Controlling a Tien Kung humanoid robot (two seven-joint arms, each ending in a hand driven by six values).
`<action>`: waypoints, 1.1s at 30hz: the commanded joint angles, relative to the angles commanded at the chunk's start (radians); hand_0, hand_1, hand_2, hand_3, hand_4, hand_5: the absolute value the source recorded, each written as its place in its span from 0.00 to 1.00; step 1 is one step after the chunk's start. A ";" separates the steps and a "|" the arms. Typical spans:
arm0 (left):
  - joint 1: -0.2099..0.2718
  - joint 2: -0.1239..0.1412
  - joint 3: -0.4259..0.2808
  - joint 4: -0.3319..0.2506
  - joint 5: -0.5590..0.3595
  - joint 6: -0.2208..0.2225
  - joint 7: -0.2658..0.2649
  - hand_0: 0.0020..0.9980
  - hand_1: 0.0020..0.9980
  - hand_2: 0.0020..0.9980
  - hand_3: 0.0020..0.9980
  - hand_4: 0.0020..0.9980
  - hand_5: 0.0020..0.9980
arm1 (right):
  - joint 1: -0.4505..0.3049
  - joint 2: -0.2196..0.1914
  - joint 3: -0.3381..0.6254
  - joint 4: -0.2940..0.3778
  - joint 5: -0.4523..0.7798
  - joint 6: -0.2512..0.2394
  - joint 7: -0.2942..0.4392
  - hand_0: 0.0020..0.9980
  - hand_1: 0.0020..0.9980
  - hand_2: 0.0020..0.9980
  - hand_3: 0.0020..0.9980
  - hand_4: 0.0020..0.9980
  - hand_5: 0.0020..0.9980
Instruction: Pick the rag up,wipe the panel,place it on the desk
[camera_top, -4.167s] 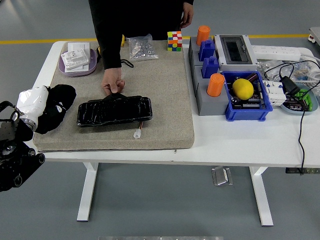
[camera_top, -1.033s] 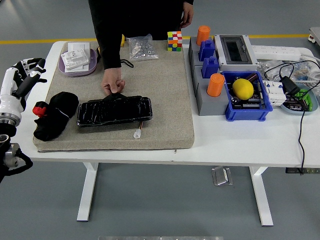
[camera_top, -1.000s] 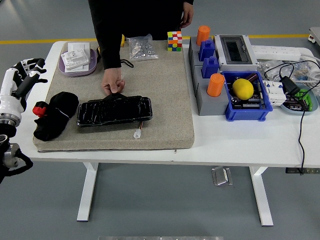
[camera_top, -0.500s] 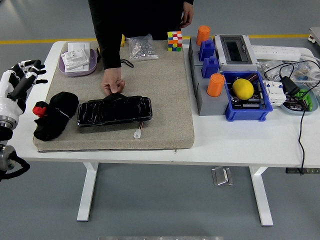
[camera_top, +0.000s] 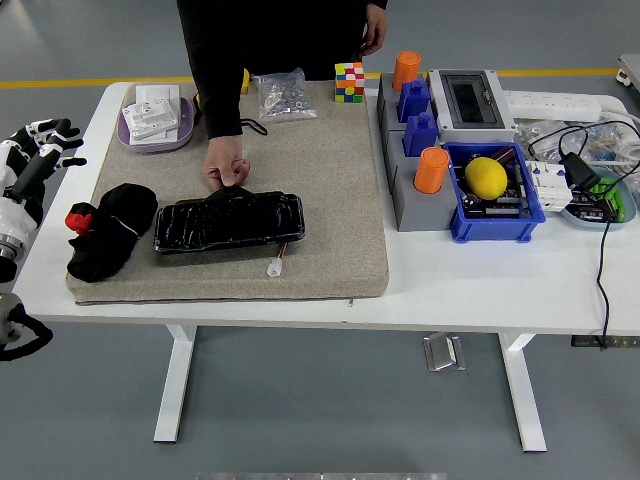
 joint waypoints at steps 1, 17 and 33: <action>0.001 0.002 -0.001 0.002 -0.001 0.000 0.000 0.42 0.60 0.58 0.55 0.76 0.37 | 0.001 0.000 -0.001 0.000 -0.001 0.000 0.000 0.73 0.64 0.68 0.58 0.97 0.55; 0.009 0.017 0.006 0.016 0.003 -0.002 0.001 0.42 0.60 0.57 0.55 0.74 0.32 | 0.010 -0.006 -0.021 0.000 -0.007 0.002 -0.003 0.73 0.64 0.68 0.58 0.97 0.55; 0.017 0.027 0.021 0.026 0.011 -0.001 0.003 0.42 0.60 0.58 0.55 0.74 0.32 | 0.004 -0.006 -0.035 0.000 -0.014 0.004 -0.003 0.73 0.64 0.68 0.58 0.97 0.55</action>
